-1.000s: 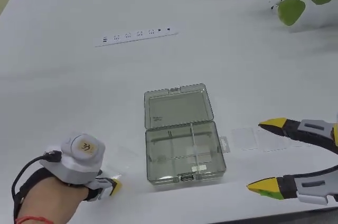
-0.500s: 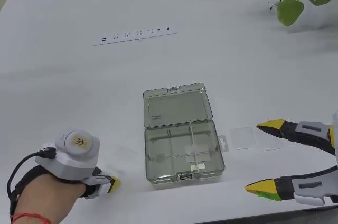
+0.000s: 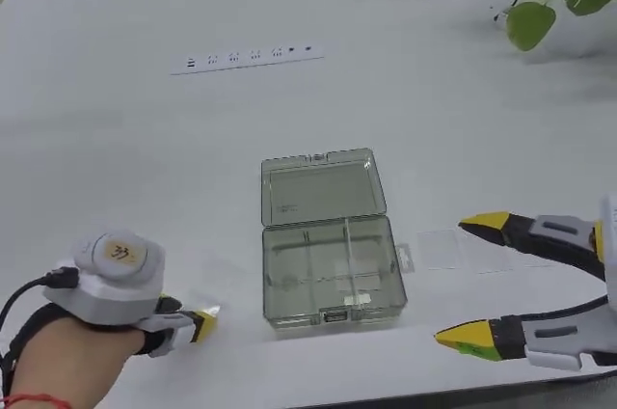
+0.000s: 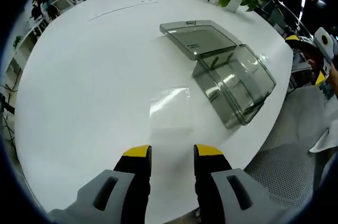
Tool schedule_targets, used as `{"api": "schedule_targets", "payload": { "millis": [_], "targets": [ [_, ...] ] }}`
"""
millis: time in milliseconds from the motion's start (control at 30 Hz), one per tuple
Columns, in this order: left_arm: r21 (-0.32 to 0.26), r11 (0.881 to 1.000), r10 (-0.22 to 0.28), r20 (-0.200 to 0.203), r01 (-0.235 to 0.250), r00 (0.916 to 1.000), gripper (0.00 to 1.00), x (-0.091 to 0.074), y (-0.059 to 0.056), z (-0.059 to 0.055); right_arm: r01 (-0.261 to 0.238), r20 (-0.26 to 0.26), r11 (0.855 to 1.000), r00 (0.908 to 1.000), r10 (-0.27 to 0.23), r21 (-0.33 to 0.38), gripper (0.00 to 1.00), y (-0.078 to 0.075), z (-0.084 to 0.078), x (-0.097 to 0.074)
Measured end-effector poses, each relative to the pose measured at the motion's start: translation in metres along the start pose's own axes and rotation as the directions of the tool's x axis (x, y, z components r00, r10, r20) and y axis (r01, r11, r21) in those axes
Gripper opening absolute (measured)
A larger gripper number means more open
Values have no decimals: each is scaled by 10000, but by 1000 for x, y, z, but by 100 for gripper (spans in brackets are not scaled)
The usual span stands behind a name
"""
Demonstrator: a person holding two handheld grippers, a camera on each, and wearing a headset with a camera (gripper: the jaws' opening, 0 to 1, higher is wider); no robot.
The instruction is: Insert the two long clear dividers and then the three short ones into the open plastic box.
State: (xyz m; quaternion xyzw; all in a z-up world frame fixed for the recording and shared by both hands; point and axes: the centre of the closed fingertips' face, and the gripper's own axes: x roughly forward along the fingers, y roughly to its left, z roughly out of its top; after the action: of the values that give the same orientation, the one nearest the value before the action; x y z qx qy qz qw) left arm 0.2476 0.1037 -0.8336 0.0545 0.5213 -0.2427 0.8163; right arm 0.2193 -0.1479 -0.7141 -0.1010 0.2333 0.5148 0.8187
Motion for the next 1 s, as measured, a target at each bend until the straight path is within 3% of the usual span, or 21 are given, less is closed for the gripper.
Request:
{"api": "schedule_targets", "payload": {
  "millis": [233, 367, 433, 600, 800, 833, 900, 1000],
  "targets": [
    [-628, 9969, -385, 1266, 467, 9912, 30, -23, -16, 22, -44, 501, 9983, 9987, 15, 581, 71, 6, 28, 7],
    [-930, 9913, -713, 2162, 932, 9737, 30, -36, -24, 40, 48, 775, 9951, 9969, -125, 990, 66, 7, 44, 13],
    [-902, 9893, -886, 2528, 1147, 9634, 30, -43, -31, 49, 85, 1087, 9864, 9937, -267, 1643, 63, 7, 56, 17],
    [-925, 9772, -1474, 3527, 1912, 9240, 30, -59, -53, 75, 273, 1819, 9662, 9804, -759, 2563, 56, 3, 85, 24],
    [-594, 9519, -2408, 4622, 3007, 8534, 30, -77, -88, 102, 505, 2291, 9335, 9634, -1393, 3550, 42, -1, 107, 30],
    [-594, 9510, -2431, 4630, 3035, 8523, 30, -77, -90, 102, 594, 2326, 9286, 9605, -1531, 3662, 39, -1, 109, 31],
    [-305, 9446, -2729, 4802, 3268, 8336, 30, -81, -102, 107, 664, 2311, 9150, 9580, -1700, 3979, 33, -1, 111, 34],
    [-237, 9367, -2924, 4962, 3495, 8175, 30, -83, -113, 111, 489, 2322, 8861, 9570, -1736, 4610, 30, 6, 113, 41]
  ]
}}
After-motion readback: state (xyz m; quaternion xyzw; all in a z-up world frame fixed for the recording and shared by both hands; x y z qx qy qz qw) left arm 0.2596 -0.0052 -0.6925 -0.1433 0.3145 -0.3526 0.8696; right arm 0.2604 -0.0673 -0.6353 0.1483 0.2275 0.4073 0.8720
